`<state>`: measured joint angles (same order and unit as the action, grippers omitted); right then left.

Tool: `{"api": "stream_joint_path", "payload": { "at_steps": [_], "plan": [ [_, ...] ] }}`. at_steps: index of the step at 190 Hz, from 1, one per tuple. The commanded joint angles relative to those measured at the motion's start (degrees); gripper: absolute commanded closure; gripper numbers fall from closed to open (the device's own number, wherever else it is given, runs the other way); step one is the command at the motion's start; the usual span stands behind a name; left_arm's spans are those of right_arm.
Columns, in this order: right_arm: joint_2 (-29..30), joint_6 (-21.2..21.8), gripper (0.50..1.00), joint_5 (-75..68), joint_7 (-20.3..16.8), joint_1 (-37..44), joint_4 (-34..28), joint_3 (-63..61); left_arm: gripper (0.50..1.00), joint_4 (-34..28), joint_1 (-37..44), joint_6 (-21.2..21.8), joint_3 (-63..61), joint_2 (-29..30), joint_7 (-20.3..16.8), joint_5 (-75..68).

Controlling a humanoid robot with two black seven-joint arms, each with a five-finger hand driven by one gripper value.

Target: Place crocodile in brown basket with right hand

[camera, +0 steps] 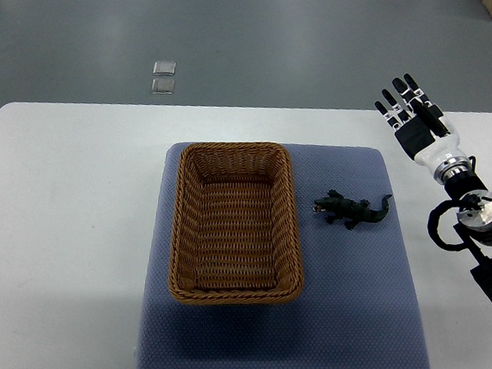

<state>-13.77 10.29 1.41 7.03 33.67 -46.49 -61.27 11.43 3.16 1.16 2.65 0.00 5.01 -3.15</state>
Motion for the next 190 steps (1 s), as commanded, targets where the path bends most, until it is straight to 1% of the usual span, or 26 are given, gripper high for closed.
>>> {"api": "stream_joint_path", "payload": {
  "at_steps": [1,60,90,106,125,141,163,190],
  "plan": [
    [0.1,0.0,0.566,0.0,0.0,0.0,0.0,-0.1,0.500,0.0,0.0,0.0,0.0,0.0,0.0,-0.1],
    [-0.1,0.5,0.568,0.1,-0.2,0.5,-0.2,0.8,0.500,0.0,0.0,0.2,0.1,0.0,-0.1,0.0],
    [-0.1,2.5,0.568,0.9,-0.4,0.8,-0.3,1.2,0.500,0.1,0.0,0.2,0.0,0.0,-0.1,0.0],
    [-0.8,3.9,0.568,5.3,-0.8,1.0,-0.3,2.2,0.500,0.3,0.0,0.2,-0.1,0.0,-0.1,-0.1],
    [-3.5,6.3,0.568,12.5,-1.0,2.4,-0.5,5.7,0.500,1.0,-0.1,0.2,-0.1,0.0,-0.1,-0.1],
    [-6.9,8.3,0.568,17.0,-1.1,4.5,-0.8,9.6,0.500,1.5,-0.1,0.2,-0.1,0.0,-0.1,-0.1],
    [-12.0,11.2,0.568,23.7,-2.0,9.3,-1.2,17.9,0.500,2.5,-0.2,0.2,-0.1,0.0,-0.2,-0.1],
    [-18.2,13.4,0.568,32.9,-2.2,16.8,-4.0,27.3,0.500,3.7,-0.2,0.1,-0.2,0.0,-0.2,-0.1]
  ]
}}
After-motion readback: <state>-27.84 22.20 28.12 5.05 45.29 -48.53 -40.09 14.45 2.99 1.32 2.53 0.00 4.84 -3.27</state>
